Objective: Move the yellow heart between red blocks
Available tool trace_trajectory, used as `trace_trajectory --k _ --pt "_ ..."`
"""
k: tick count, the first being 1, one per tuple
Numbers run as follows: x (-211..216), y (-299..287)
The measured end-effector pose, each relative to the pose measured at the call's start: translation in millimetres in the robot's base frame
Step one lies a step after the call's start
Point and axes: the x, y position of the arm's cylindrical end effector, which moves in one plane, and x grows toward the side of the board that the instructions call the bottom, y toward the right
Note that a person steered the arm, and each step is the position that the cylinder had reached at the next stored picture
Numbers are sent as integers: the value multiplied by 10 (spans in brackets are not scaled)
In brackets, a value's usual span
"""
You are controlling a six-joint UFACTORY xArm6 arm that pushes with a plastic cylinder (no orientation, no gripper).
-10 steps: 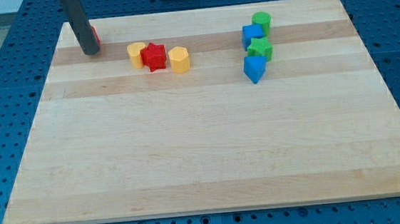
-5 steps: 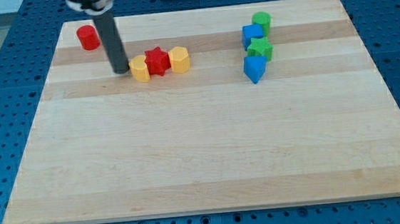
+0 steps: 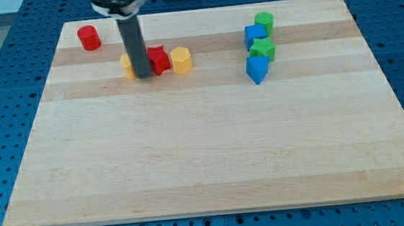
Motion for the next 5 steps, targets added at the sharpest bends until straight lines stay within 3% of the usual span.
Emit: trace_trajectory --k 2,4,5 --pt "55 -267" --pt "-273 -313" --pt "-13 -429"
